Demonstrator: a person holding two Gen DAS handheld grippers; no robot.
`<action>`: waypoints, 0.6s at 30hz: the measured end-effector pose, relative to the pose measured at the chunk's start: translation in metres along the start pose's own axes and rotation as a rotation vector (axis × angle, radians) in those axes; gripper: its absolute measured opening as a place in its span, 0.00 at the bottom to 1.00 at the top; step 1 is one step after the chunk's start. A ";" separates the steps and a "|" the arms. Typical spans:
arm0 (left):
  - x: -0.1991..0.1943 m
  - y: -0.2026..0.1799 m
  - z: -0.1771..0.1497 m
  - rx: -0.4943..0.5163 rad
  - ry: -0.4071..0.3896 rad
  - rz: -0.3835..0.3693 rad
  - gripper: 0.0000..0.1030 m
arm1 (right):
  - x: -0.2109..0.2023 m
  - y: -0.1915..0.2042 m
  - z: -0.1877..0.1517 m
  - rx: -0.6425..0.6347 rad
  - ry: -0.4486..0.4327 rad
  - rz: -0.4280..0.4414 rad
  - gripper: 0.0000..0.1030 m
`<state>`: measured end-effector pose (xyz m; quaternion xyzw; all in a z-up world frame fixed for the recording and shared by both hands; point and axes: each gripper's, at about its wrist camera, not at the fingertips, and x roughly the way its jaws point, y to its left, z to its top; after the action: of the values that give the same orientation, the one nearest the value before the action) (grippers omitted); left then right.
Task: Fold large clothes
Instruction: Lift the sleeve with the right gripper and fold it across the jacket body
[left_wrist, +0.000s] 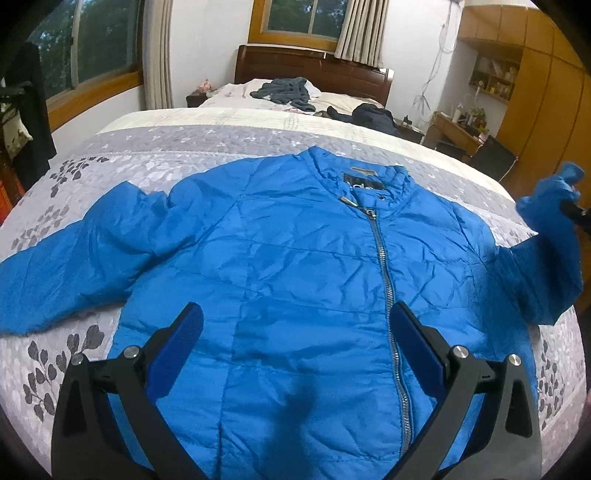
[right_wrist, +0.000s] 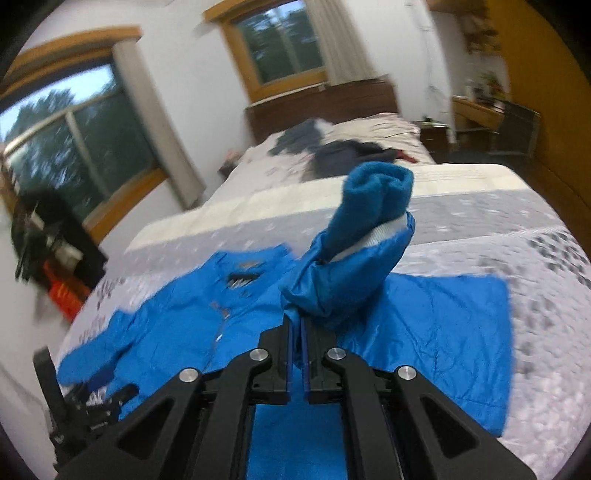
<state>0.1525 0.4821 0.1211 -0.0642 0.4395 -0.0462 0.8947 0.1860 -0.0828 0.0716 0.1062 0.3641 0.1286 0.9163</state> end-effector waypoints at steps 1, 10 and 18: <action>0.000 0.002 0.000 -0.004 -0.001 0.001 0.97 | 0.004 0.012 -0.005 -0.018 0.012 0.011 0.03; 0.002 0.013 0.002 -0.033 -0.002 0.007 0.97 | 0.068 0.080 -0.039 -0.144 0.146 0.053 0.03; 0.007 0.023 0.005 -0.063 0.013 0.009 0.97 | 0.096 0.095 -0.065 -0.224 0.272 0.064 0.10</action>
<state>0.1612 0.5043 0.1154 -0.0901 0.4469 -0.0288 0.8896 0.1934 0.0435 -0.0093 -0.0034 0.4647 0.2105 0.8601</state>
